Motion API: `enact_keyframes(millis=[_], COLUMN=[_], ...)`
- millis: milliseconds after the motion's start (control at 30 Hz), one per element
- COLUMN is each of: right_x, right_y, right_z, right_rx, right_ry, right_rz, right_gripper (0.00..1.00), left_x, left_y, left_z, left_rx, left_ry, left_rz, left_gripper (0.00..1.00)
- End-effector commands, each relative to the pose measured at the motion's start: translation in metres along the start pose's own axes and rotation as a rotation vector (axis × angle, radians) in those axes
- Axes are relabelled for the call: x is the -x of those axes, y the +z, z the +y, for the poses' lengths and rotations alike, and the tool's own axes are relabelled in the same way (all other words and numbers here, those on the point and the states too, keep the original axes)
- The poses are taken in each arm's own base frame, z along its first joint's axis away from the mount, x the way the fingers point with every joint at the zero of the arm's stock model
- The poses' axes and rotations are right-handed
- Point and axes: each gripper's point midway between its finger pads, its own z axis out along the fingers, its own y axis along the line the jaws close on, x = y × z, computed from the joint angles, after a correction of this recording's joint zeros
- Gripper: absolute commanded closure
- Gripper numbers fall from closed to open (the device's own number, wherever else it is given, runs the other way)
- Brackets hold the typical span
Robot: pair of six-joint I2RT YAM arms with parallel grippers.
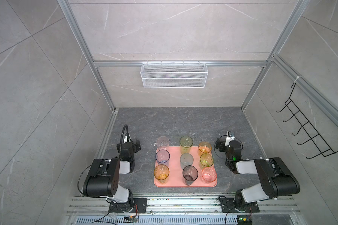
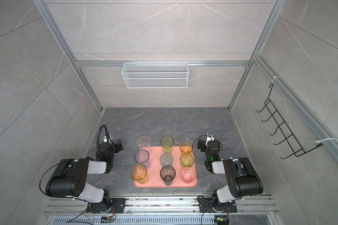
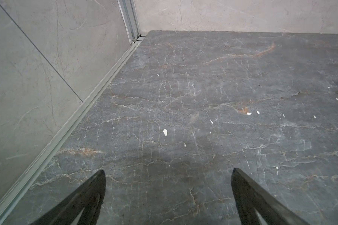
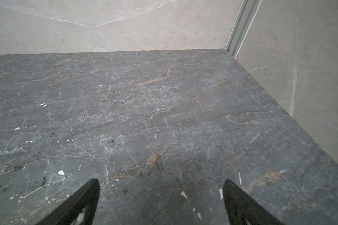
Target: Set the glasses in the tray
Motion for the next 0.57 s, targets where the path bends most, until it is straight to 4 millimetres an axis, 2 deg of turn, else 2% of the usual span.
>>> enact_keyframes(millis=[0, 533], right_x=[0.0112, 0.0106], right_y=[0.0022, 0.0021], right_z=[0.0049, 0.005], right_rx=[0.017, 0.016], right_ry=[-0.012, -0.013], right_rz=[-0.031, -0.029], right_gripper=[0.01, 0.0], left_x=[0.0113, 0.011], left_y=[0.0013, 0.0014], left_z=[-0.0021, -0.0018], left_rx=[-0.015, -0.014], left_ry=[-0.004, -0.002], left_rz=[-0.028, -0.028], left_gripper=[0.0, 0.0])
